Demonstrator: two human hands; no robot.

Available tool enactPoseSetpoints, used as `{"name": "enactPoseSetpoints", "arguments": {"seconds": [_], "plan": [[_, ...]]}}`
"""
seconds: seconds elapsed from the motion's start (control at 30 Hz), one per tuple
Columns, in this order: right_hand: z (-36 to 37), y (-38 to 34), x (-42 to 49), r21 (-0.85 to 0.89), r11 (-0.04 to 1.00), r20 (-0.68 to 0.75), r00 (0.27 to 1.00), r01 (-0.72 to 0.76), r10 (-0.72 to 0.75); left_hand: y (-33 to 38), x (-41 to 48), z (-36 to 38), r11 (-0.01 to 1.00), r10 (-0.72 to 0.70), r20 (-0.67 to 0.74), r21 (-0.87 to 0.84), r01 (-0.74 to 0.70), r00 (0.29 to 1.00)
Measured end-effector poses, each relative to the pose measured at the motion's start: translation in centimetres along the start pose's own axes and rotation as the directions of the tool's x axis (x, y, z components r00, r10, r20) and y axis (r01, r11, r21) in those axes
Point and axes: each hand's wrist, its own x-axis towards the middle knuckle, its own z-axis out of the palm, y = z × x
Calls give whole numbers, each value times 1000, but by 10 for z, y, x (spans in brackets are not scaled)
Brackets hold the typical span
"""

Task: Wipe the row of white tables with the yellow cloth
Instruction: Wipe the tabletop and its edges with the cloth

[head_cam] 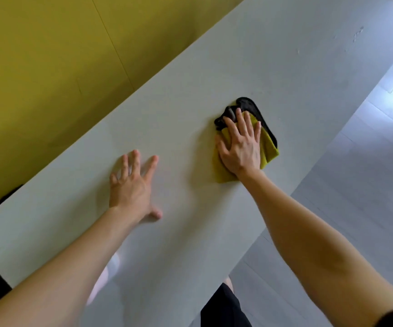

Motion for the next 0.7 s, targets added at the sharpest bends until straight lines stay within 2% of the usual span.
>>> {"name": "enactPoseSetpoints", "arguments": {"seconds": [0.1, 0.17, 0.2, 0.27, 0.33, 0.37, 0.43, 0.5, 0.53, 0.6, 0.63, 0.7], "plan": [[8, -50, -57, 34, 999, -32, 999, -27, 28, 1, -1, -1, 999, -4, -12, -35, 4, 1000], [18, -97, -126, 84, 988, 85, 987, 128, -136, 0, -1, -2, 999, -4, -9, -40, 4, 1000], [18, -109, -154, 118, 965, 153, 956, 233, -250, -1, -1, -2, 999, 2, -5, -41, -2, 1000], [17, -95, -171, 170, 895, 192, 877, 413, -441, -1, -2, -1, 999, -5, -15, -44, 4, 1000], [13, -51, -143, 185, 863, 157, 853, 470, -498, 0, -3, -1, 999, 0, -17, -34, -1, 1000], [9, -26, -121, 156, 886, 121, 882, 436, -455, -1, -3, -1, 1000, 2, -18, -28, -3, 1000], [-4, 25, -71, 74, 975, 59, 975, 210, -214, -1, -3, 1, 1000, -1, -22, -27, 1, 1000], [-19, 52, -40, 15, 999, 8, 999, -35, 35, 0, -2, 2, 1000, -8, -26, -20, 8, 1000], [-20, 49, -37, 17, 995, -17, 995, -97, 98, 0, -1, 2, 1000, -9, -27, -19, 9, 1000], [-12, 12, -66, 29, 991, -60, 989, -132, 133, 1, -1, 1, 1000, -6, -22, -29, 5, 1000], [-6, -17, -96, 33, 994, -58, 993, -100, 102, 1, -1, 1, 999, -11, -20, -32, 10, 1000], [9, -74, -166, 82, 994, 41, 996, 77, -81, 1, 0, 1, 999, -22, -16, -33, 21, 1000]]}}
